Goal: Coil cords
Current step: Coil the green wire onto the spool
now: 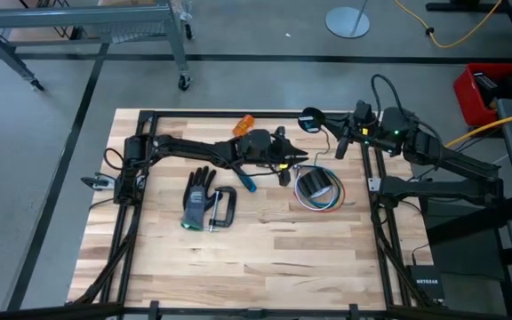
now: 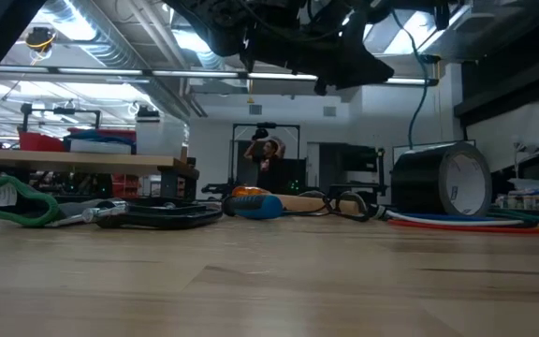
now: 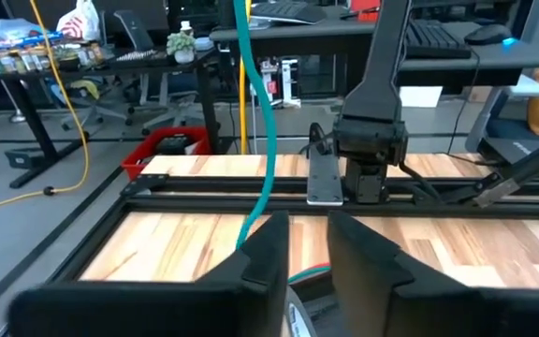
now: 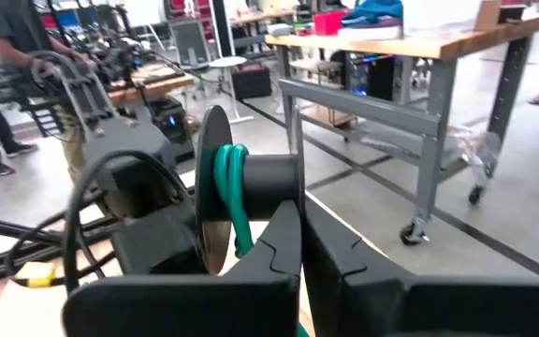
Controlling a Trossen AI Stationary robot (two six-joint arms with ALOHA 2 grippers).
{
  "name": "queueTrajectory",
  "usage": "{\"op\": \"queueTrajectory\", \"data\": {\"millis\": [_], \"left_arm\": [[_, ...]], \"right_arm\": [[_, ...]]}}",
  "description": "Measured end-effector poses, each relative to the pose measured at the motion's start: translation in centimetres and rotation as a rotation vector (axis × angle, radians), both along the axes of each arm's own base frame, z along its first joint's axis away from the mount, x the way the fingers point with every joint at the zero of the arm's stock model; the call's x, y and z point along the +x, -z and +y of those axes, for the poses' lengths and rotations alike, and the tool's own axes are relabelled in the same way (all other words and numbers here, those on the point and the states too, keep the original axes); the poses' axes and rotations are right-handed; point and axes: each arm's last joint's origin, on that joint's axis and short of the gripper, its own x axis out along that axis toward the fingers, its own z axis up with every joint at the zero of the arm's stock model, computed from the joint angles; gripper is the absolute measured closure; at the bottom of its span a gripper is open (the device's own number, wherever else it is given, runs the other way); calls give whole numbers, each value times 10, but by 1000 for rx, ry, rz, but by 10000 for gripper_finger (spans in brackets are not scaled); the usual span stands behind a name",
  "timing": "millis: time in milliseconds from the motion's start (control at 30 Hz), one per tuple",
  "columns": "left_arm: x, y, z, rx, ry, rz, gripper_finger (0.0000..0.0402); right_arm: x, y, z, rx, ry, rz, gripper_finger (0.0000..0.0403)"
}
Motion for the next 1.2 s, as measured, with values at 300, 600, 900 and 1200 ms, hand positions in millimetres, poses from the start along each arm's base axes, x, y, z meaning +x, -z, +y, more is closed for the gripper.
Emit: {"op": "queueTrajectory", "data": {"millis": [300,600,900,1200], "left_arm": [[0,-2,-1,45,2,-19,237],[1,-7,-1,56,2,-68,244],[1,-8,-1,60,0,-77,254],[1,-7,0,43,-22,-69,254]], "right_arm": [[2,-1,1,-2,-54,-18,402],[12,-10,0,-39,-143,-117,402],[25,-14,-3,-77,-204,-186,402],[34,-15,-5,-95,-235,-221,402]]}}
